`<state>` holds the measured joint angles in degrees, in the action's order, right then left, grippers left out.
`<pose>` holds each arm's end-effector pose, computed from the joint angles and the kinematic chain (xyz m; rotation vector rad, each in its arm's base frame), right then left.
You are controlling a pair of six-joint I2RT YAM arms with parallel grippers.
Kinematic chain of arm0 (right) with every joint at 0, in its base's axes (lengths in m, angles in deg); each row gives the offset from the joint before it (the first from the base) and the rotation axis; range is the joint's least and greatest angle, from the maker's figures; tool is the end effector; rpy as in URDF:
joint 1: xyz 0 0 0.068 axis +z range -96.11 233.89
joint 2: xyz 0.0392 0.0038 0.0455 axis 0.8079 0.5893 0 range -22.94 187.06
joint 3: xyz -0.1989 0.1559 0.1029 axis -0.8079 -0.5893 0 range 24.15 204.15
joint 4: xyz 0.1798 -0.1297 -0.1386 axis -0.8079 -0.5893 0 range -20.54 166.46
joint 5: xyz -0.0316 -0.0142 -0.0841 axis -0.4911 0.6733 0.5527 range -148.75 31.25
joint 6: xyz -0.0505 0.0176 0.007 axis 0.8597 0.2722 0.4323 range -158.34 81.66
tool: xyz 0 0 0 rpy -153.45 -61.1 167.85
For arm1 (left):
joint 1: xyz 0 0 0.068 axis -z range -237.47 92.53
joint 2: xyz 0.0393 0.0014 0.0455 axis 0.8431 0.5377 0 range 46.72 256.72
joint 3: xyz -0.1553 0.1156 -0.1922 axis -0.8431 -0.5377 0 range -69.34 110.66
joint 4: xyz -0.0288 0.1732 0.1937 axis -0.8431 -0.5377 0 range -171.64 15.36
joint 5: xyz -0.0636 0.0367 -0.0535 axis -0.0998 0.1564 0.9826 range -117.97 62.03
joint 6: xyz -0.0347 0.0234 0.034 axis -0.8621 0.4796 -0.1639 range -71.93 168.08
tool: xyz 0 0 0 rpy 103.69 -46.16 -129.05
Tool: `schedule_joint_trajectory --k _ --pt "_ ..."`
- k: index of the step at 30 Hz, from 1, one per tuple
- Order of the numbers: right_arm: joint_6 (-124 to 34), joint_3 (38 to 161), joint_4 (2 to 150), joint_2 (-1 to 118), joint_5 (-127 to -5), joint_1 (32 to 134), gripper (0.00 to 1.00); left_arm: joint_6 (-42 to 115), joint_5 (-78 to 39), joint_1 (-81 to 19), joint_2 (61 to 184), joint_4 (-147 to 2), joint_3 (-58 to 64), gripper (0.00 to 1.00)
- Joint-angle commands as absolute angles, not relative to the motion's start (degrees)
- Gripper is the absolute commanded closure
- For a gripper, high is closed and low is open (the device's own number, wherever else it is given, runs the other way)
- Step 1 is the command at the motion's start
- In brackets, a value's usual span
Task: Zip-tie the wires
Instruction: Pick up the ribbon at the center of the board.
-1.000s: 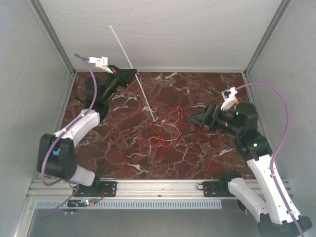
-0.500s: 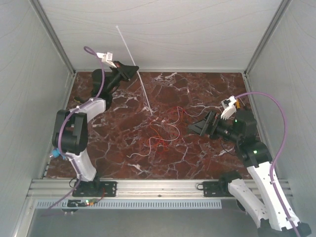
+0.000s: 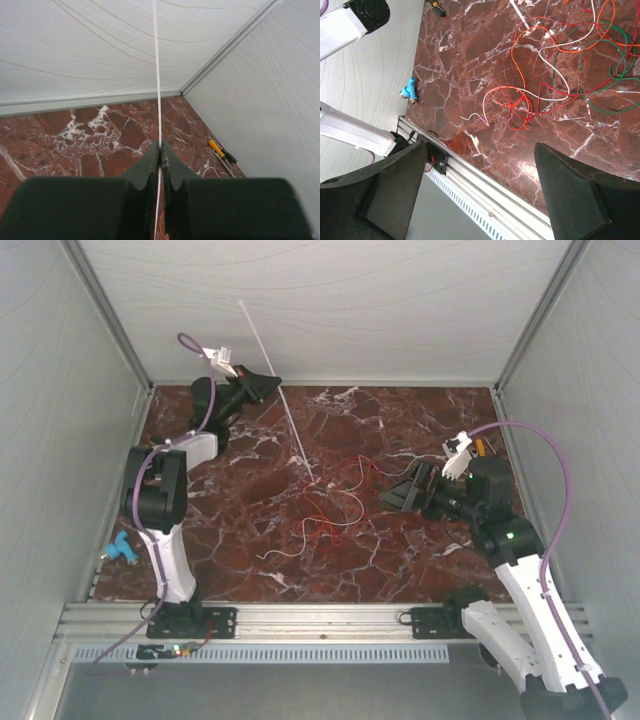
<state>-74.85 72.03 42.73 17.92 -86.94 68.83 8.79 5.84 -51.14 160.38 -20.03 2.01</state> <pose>0.1409 0.0550 0.3283 0.0746 2.1439 1.0467 0.4436 -0.0691 0.2568 0.1080 1.4734 -1.0525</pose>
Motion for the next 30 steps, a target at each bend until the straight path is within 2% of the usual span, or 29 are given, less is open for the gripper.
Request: schedule_joint_trajectory --k 1,7,14,22,30 --pt "-73.68 73.86 42.84 18.20 -87.93 67.85 0.13 7.64 9.52 -50.70 159.63 -12.91 -0.21 1.00" --pt "-74.06 73.20 41.60 17.73 -87.58 66.04 0.13 7.94 9.36 -48.96 156.45 -9.43 -8.43 1.00" --pt "-77.80 70.02 40.99 14.82 -85.83 64.43 0.13 10.24 0.40 -47.66 153.62 -6.44 -14.30 1.00" --pt "-79.93 68.82 41.23 12.47 -85.54 64.31 0.14 14.13 -10.11 -46.21 153.14 -3.97 -15.82 1.00" --pt "-81.01 68.60 41.03 10.90 -85.08 64.33 0.14 15.03 -12.22 -44.62 155.59 -1.90 -15.49 1.00"
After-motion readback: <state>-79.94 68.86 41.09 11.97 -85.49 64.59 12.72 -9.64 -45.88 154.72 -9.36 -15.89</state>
